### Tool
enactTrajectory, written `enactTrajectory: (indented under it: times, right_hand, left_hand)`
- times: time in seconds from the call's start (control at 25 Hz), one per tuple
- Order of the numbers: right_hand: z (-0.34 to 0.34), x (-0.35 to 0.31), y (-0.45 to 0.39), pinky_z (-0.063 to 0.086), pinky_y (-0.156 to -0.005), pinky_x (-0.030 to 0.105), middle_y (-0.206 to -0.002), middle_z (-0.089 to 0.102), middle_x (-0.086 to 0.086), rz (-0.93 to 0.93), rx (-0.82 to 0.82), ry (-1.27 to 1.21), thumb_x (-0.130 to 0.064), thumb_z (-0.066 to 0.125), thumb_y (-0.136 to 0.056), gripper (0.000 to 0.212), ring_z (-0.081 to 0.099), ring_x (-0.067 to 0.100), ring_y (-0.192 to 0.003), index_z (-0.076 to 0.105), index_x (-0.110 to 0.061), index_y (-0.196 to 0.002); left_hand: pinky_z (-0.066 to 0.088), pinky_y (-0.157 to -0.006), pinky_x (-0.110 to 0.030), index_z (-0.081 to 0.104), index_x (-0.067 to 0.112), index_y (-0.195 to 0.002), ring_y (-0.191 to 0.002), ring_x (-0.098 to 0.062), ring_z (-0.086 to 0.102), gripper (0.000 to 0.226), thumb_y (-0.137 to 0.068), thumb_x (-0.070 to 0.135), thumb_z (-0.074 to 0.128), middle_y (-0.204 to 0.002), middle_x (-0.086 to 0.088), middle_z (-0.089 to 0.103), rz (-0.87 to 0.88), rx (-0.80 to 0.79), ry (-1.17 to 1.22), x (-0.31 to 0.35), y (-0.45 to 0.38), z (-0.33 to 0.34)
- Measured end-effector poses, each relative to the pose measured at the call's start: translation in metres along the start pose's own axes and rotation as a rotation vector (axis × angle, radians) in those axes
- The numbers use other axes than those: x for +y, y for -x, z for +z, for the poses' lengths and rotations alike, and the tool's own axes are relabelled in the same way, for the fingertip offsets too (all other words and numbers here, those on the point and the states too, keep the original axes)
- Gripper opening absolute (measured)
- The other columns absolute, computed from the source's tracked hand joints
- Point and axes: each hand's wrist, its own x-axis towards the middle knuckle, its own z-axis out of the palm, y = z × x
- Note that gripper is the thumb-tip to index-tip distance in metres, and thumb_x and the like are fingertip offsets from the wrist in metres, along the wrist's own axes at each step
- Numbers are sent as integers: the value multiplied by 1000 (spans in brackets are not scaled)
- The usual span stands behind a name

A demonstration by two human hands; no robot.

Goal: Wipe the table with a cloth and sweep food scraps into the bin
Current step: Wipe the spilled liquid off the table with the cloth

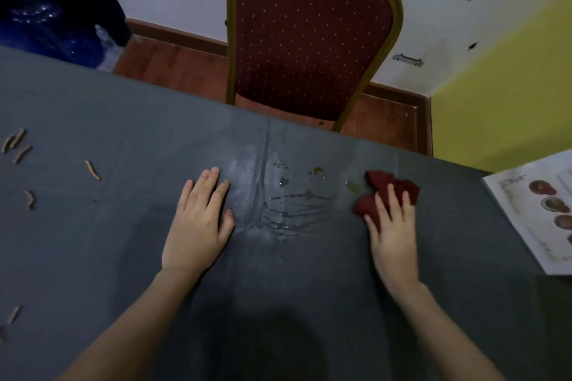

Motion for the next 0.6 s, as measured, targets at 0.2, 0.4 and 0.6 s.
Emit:
enactTrajectory:
  times: [0.2,0.4,0.6]
  right_hand:
    - [8,-145,-14,17,-115,55,-154,25,17,-4,-25,-100,-39,30,-95,56,17,41,-142,40,-8,-140]
    - [4,-101,-15,14,-118,49,-158,17,10,-742,-153,22,-34,54,-92,59,8,34,-146,36,-12,-144]
    - [-11,11,-63,20,-115,51,-156,22,8,-697,-160,125,-23,64,-89,59,14,31,-145,39,-15,-142]
  left_hand:
    - [16,-120,-44,45,5,-140,-145,-24,25,53,-92,28,39,-155,-13,32,-13,-41,-14,0,-2,-1]
    - [14,-121,-42,43,7,-141,-146,-22,23,54,-93,30,38,-155,-12,31,-24,-49,-19,0,-2,-2]
    - [17,-120,-43,48,4,-138,-145,-22,25,52,-92,28,40,-154,-13,33,-32,-22,-5,-1,-2,0]
